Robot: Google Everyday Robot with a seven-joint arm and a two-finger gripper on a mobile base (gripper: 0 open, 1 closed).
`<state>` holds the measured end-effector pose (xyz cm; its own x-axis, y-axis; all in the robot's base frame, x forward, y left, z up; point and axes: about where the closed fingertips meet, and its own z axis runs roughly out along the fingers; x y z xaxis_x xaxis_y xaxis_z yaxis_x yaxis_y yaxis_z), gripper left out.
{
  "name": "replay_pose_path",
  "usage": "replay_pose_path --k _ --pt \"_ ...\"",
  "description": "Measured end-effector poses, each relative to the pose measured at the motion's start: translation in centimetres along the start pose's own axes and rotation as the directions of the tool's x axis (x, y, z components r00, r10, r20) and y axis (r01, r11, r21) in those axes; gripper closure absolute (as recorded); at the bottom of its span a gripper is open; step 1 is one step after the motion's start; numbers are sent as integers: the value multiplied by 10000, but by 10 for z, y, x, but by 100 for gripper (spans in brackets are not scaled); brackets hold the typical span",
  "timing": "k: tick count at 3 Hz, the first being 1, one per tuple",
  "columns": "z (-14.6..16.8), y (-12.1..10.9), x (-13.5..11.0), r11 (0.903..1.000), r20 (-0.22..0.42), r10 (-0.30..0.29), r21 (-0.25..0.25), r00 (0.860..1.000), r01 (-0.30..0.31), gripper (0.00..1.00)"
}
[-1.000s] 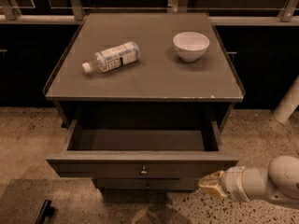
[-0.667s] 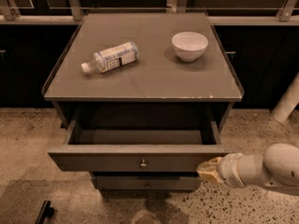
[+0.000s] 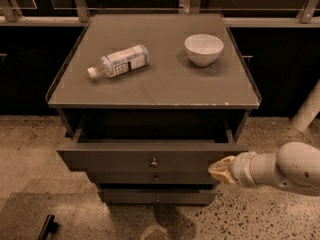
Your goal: Close top drawer
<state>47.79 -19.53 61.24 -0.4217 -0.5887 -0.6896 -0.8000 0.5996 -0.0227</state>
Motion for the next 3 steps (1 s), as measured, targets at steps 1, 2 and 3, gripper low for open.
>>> replay_pose_path --k 1,2,3 --pt "19 -15 -15 9998 52 -176 116 9998 175 100" --pt "18 -14 -15 9998 53 -176 116 9998 175 100" --pt "38 -23 -32 9997 199 -244 -28 9995 245 100"
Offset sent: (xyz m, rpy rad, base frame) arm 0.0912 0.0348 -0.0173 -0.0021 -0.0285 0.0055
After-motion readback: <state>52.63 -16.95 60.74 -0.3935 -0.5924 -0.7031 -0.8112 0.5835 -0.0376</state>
